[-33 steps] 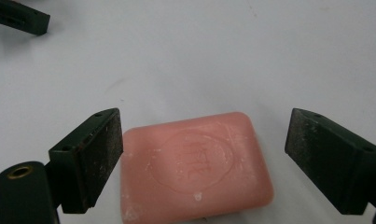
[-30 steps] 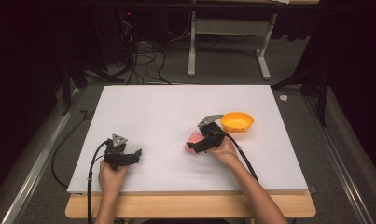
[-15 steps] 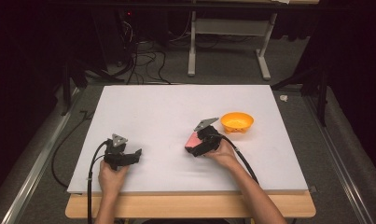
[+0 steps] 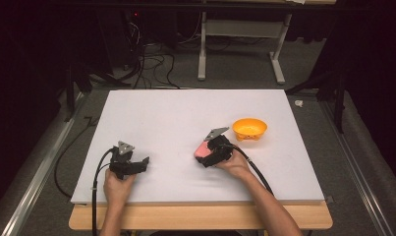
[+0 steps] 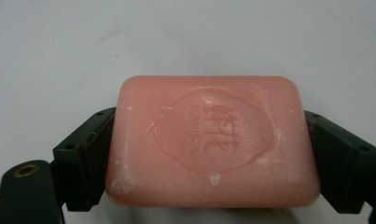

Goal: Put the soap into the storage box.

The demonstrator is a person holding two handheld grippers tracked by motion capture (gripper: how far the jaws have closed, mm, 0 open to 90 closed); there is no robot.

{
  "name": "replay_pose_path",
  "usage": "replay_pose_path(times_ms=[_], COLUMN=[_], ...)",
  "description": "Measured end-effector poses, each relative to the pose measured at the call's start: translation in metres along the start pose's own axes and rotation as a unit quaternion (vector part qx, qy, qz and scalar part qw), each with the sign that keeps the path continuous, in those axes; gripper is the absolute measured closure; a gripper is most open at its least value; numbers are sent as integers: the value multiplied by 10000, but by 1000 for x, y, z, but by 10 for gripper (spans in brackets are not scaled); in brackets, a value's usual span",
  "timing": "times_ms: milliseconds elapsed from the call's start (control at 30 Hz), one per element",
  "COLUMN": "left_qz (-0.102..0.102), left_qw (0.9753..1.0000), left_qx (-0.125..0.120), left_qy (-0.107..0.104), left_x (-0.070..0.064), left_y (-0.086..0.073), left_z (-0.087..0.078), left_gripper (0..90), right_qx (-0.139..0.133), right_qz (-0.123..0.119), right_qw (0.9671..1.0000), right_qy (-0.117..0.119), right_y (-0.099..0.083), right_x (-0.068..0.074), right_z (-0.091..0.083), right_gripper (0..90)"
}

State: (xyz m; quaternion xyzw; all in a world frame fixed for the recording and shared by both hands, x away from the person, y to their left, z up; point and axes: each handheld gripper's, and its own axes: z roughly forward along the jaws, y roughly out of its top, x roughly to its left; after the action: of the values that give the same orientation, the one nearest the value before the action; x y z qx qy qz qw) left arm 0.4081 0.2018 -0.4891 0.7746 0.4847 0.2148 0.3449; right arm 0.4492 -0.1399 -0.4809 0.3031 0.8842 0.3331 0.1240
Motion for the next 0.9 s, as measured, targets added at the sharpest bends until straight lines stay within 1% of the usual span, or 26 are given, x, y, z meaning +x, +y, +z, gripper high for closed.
replay_pose_path(times_ms=[133, 333, 467, 500, 633, 733, 800, 833, 867, 900], left_qz=[-2, 1, 2, 11, 17, 8, 10, 8, 8, 3], left_qw=[10000, 10000, 10000, 10000, 10000, 10000, 10000, 10000, 10000, 10000], left_qx=[-1, 0, -3, -2, -4, -4, 4, -2, -2, -3], left_qy=[-1, 0, 3, 14, 17, 6, 7, 3, 3, 1], left_x=[0, 0, 0, 0, 0, 0, 0, 0, 0, 0], left_y=[0, 0, 0, 0, 0, 0, 0, 0, 0, 0], left_z=[0, 0, 0, 0, 0, 0, 0, 0, 0, 0], left_gripper=[209, 209, 209, 209, 209, 209, 209, 209, 209, 209], right_qx=[-48, -98, -182, -236, -298, -334, -328, -348, -348, -408], right_qz=[88, 225, 285, 341, 392, 465, 553, 655, 655, 716], right_qw=[9999, 9997, 9994, 9991, 9988, 9984, 9979, 9972, 9972, 9966], right_qy=[-19, -34, -88, -64, -3, 0, -9, -6, -6, 14], right_y=[-2, -4, -4, -3, -3, -4, -5, -7, -7, -9], right_x=[1, -1, -1, 0, 1, 2, 1, -1, -1, -2], right_z=[-1, -5, -12, -17, -22, -26, -29, -33, -33, -36], right_gripper=[136, 136, 136, 136, 136, 136, 136, 136, 136, 136])
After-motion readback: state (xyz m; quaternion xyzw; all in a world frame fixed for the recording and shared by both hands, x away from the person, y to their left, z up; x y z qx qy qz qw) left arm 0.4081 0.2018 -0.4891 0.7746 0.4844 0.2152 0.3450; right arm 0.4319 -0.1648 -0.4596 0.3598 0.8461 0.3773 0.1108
